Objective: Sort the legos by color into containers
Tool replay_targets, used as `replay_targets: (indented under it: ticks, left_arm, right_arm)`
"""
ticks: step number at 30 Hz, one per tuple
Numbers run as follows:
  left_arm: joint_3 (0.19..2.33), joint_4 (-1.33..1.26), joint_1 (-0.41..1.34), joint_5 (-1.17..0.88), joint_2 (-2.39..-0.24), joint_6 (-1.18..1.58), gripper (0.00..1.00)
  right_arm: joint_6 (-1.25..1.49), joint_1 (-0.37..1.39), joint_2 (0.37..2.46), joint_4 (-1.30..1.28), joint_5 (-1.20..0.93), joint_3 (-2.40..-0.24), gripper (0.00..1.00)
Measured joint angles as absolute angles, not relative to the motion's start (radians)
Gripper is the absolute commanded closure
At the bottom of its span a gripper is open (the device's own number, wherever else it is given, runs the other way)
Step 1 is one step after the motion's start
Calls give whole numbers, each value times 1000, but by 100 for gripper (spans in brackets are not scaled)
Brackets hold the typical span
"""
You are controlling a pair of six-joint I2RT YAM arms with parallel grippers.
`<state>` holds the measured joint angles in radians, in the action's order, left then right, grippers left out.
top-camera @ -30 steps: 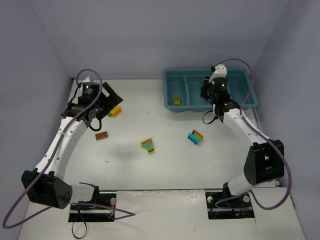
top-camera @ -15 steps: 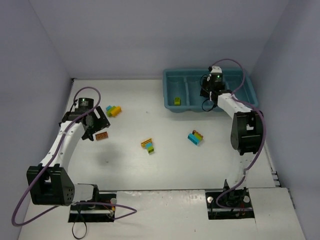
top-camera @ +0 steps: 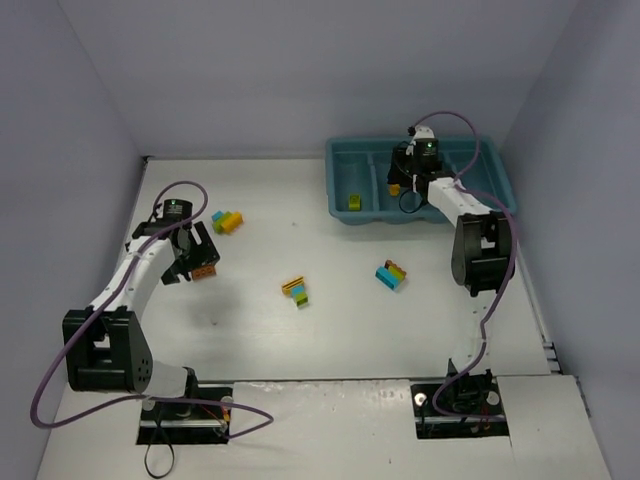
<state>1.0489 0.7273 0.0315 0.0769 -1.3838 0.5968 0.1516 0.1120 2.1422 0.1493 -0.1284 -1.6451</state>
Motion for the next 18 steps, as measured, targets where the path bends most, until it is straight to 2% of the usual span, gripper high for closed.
replay_targets:
  ticks: [10,18]
  left_arm:
    - [1049,727,31,110,-1461,570,14]
    - [1074,716,24,111,-1562,551,14]
  right_arm:
    - [152,113,2123,141,-157,-1630,41]
    - [153,160,1768,130,-167,-1410,39]
